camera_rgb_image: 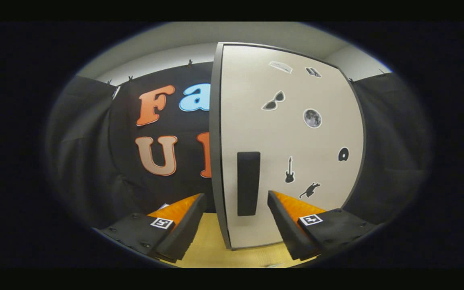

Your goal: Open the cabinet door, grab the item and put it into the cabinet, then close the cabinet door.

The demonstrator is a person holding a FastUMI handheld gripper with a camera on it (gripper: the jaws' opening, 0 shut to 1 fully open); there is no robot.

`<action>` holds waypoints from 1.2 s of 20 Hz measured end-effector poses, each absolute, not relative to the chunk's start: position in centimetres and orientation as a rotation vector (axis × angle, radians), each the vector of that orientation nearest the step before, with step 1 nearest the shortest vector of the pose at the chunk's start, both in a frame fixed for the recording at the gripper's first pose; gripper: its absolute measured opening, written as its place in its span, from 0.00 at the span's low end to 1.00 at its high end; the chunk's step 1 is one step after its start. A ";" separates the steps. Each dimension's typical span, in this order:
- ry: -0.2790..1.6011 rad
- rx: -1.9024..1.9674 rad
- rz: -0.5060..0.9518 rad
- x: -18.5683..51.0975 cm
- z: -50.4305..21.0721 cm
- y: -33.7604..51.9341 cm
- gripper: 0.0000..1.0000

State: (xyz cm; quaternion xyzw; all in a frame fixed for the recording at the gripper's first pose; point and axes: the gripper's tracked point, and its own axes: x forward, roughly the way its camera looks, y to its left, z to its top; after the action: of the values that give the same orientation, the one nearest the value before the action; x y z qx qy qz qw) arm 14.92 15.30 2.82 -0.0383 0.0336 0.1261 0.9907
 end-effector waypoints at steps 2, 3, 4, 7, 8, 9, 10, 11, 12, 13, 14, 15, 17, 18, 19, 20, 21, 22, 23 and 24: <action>0.074 -0.074 0.229 16.3 2.8 14.3 0.97; 0.082 -0.070 0.220 17.0 2.6 13.9 0.97; 0.093 -0.064 0.216 17.6 2.5 13.6 0.97; 0.126 -0.044 0.250 18.9 1.8 14.0 0.80; 0.137 -0.048 0.258 19.2 1.5 14.2 0.70; 0.144 -0.055 0.265 19.4 1.2 14.3 0.67; 0.152 -0.056 0.284 19.5 1.1 14.8 0.65; 0.151 -0.061 0.284 19.4 1.1 15.0 0.48; 0.152 -0.070 0.279 19.4 1.1 15.0 0.45; 0.154 -0.076 0.275 19.5 1.0 14.9 0.43; 0.155 -0.079 0.273 19.6 1.0 15.0 0.40; 0.156 -0.078 0.271 19.5 1.0 15.0 0.39; 0.153 -0.079 0.261 19.5 0.9 14.9 0.35; 0.147 -0.082 0.252 19.1 1.2 14.8 0.34; 0.143 -0.085 0.246 19.1 0.9 14.8 0.32; 0.142 -0.092 0.246 19.1 0.9 14.7 0.30; 0.143 -0.091 0.245 18.8 1.0 14.6 0.28; 0.142 -0.077 0.246 18.6 1.1 14.5 0.26; 0.140 -0.061 0.253 17.9 1.2 14.4 0.24; 0.141 -0.047 0.254 17.9 1.2 14.2 0.23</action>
State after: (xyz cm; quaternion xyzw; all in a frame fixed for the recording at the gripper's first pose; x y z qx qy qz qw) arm 17.91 14.20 1.16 -0.0233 0.0701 0.1266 0.9892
